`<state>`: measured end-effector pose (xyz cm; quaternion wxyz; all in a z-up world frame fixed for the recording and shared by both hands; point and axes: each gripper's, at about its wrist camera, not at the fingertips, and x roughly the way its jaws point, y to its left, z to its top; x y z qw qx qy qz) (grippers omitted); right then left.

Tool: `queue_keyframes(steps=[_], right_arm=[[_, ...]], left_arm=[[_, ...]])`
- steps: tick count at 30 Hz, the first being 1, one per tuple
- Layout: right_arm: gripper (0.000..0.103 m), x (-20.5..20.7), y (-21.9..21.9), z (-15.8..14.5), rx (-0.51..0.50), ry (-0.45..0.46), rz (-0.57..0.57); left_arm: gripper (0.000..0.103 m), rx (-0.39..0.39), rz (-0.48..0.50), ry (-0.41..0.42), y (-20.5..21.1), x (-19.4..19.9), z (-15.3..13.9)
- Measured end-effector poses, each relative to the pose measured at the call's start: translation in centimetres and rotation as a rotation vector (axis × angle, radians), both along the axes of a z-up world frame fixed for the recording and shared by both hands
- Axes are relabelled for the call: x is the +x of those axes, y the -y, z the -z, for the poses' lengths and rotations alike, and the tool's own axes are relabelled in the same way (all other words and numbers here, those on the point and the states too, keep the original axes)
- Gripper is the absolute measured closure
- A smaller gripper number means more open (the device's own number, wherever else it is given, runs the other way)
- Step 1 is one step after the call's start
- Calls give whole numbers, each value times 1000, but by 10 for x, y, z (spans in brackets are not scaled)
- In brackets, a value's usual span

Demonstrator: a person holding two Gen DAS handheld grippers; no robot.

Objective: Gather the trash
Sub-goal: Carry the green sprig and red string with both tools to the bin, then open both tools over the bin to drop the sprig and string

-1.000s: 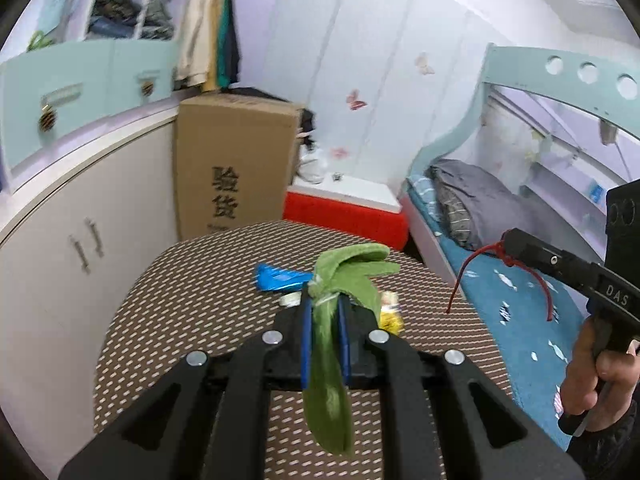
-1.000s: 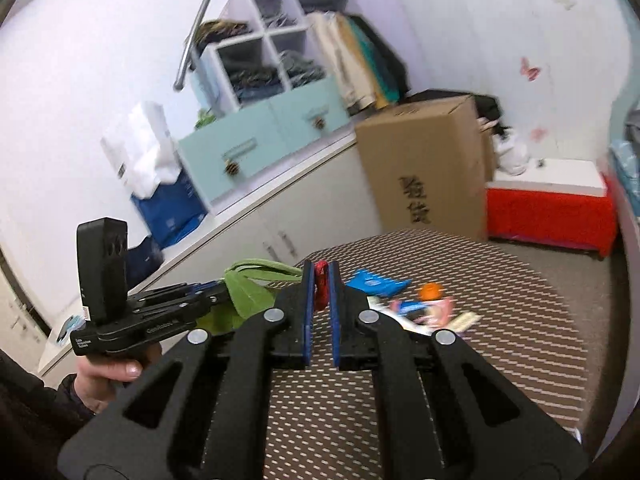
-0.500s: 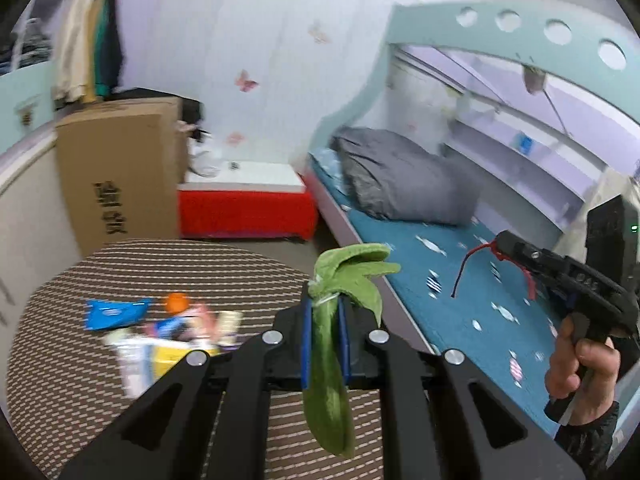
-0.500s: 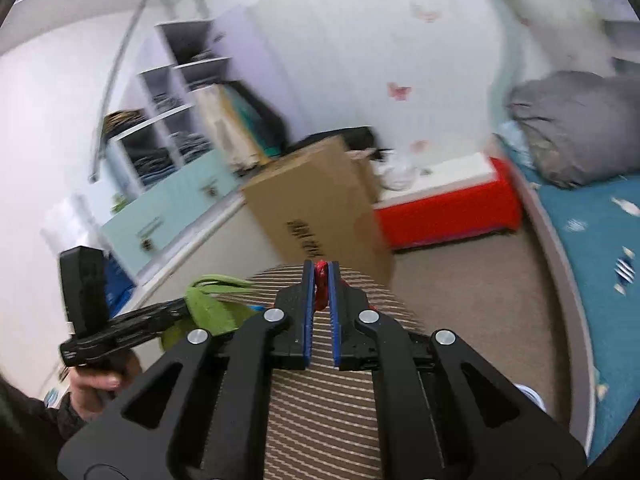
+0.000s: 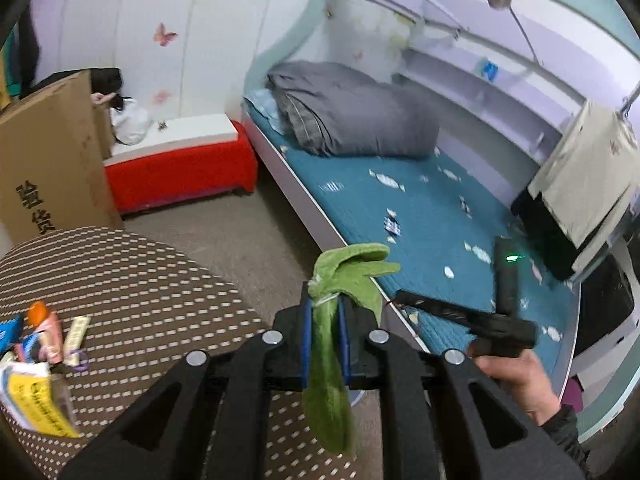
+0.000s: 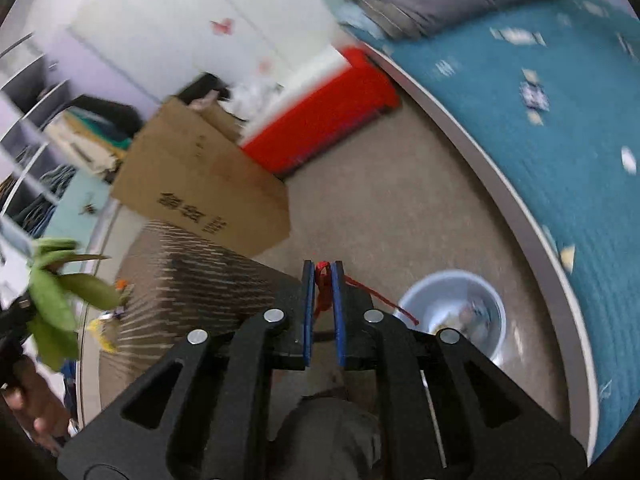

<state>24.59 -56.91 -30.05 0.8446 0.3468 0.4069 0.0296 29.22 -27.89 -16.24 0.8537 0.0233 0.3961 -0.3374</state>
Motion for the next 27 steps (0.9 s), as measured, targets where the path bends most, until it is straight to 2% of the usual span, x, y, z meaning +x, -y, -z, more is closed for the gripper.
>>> queue_keyframes(steps=[1, 3, 4, 5, 6, 9, 12, 21, 23, 24, 25, 26, 27], right_arm=[[92, 3, 5, 18, 27, -37, 5], [80, 6, 13, 44, 62, -99, 29], [62, 6, 15, 54, 83, -119, 37], [35, 5, 18, 63, 106, -129, 49], [31, 3, 19, 67, 115, -130, 67], [29, -5, 25, 73, 125, -129, 91], [19, -15, 35, 66, 103, -106, 131], [13, -55, 62, 8, 50, 39, 246], [12, -61, 64, -2, 44, 57, 264], [12, -63, 65, -6, 44, 64, 270], [12, -65, 65, -9, 42, 71, 273], [11, -67, 64, -13, 36, 78, 274], [11, -68, 63, -16, 31, 80, 274]], left_arm=[[92, 8, 8, -6, 6, 1, 3], [92, 32, 30, -18, 24, 4, 13], [92, 43, 39, -23, 31, 5, 18], [92, 58, 51, -32, 39, 6, 24], [92, 69, 60, -40, 45, 7, 29], [92, 102, 86, -63, 67, 9, 46], [92, 126, 111, -80, 85, 10, 59], [90, 208, 203, -155, 136, 17, 99], [78, 232, 224, -171, 147, 20, 108], [56, 232, 225, -179, 149, 22, 111], [23, 236, 211, -177, 150, 24, 113], [12, 239, 187, -162, 149, 26, 113], [8, 240, 166, -148, 147, 26, 112]])
